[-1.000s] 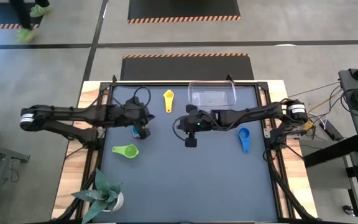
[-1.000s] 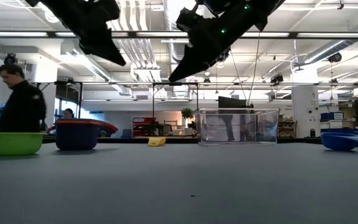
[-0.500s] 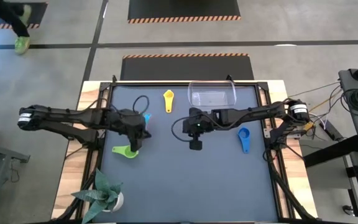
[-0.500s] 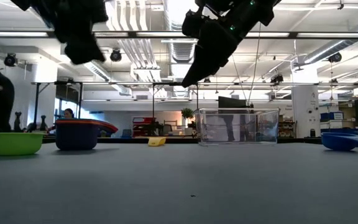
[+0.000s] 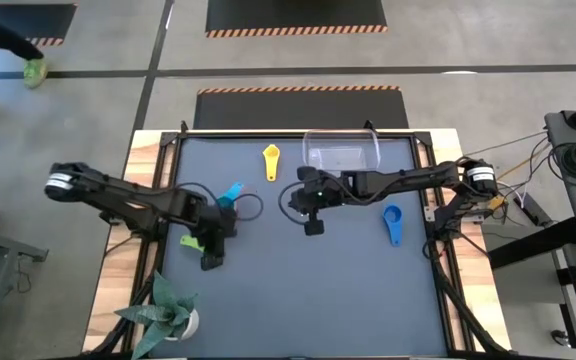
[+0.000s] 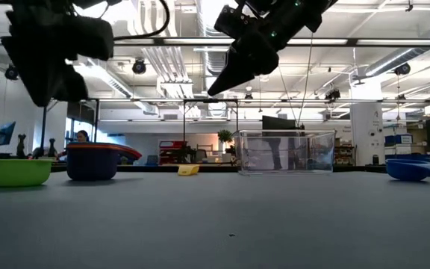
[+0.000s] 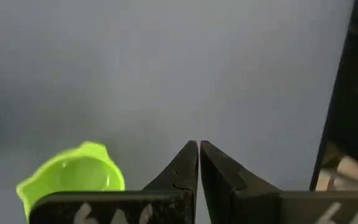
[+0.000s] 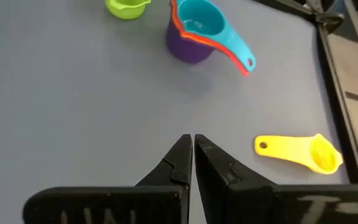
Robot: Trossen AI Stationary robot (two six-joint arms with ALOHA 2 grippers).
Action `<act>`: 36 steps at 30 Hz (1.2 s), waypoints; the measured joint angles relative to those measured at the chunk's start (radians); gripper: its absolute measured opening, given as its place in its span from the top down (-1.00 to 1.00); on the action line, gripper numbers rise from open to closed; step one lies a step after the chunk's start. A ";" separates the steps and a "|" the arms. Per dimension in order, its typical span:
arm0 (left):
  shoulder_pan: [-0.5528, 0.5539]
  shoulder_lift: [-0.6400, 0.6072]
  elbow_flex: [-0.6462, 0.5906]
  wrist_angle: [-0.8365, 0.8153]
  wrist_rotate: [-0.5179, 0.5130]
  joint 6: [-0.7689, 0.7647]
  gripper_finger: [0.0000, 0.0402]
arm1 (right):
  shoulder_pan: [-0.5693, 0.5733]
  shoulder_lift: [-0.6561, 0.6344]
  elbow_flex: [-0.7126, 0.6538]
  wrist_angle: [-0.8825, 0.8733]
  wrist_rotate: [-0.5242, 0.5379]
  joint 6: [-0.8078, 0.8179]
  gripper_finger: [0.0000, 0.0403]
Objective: Nest measuring cups in basket
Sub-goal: Stack the green measuring cup on top of the light blue measuring cup
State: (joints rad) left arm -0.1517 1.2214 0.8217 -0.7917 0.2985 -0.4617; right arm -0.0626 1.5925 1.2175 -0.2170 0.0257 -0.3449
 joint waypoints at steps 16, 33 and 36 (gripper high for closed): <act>-0.036 0.152 0.028 -0.213 -0.102 0.126 0.63 | -0.006 0.000 0.000 0.005 -0.001 -0.005 0.96; -0.070 0.222 0.019 -0.193 -0.185 0.185 0.40 | -0.006 0.000 0.000 -0.007 -0.001 -0.004 0.96; -0.071 0.228 0.018 -0.178 -0.185 0.185 0.47 | -0.006 0.000 0.000 -0.011 -0.001 -0.001 0.96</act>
State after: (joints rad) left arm -0.2222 1.4498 0.8394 -0.9694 0.1134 -0.2771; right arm -0.0689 1.5925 1.2171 -0.2276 0.0251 -0.3458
